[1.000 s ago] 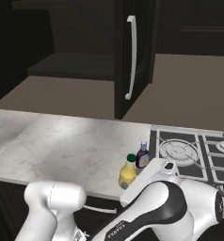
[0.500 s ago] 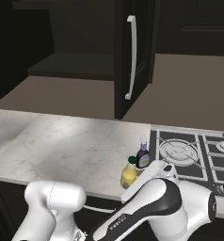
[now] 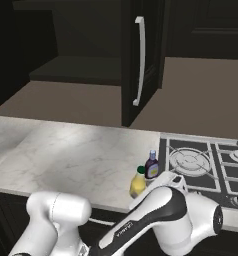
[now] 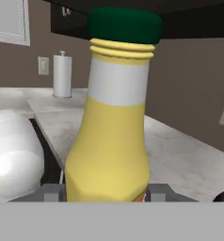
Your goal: Take 2 condiments from the cabinet and move them on the counter near the stove.Make sure the condiments are lined up with each other, next to each other.
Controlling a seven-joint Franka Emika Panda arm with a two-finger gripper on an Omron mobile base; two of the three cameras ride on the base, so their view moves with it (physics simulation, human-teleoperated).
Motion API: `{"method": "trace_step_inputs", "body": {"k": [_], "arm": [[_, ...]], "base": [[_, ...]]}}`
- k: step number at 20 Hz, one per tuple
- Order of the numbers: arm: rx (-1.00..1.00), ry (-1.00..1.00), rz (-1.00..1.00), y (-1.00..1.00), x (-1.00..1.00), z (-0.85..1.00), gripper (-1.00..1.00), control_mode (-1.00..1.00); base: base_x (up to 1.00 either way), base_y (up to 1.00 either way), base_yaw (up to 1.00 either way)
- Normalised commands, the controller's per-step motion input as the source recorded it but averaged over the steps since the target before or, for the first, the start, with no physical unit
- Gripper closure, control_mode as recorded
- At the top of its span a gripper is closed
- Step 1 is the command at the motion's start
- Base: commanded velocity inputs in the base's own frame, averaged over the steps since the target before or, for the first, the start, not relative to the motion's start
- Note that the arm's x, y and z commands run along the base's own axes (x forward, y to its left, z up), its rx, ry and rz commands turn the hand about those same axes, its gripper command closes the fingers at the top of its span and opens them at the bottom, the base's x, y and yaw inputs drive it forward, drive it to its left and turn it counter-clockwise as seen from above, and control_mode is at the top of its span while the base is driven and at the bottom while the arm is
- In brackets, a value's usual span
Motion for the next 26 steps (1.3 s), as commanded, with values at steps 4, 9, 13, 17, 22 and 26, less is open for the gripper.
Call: {"method": "trace_step_inputs", "body": {"k": [4,9,13,17,22,26], "arm": [[0.00,0.01,-0.03,0.00,0.36,-0.11,1.00,-1.00],[0.00,0.00,-0.03,0.00,0.32,-0.17,1.00,-1.00],[-0.01,0.00,-0.03,0.00,0.26,-0.33,1.00,-1.00],[-0.04,0.00,-0.05,0.00,0.19,-0.32,1.00,-1.00],[-0.03,0.00,-0.07,0.00,0.27,-0.14,1.00,-1.00],[0.00,0.00,-0.06,0.00,0.29,0.00,1.00,-1.00]], "base": [[0.00,0.00,0.00],[0.00,0.00,0.00],[0.00,0.00,0.00],[0.00,0.00,0.00],[0.00,0.00,0.00],[0.00,0.00,0.00]]}}
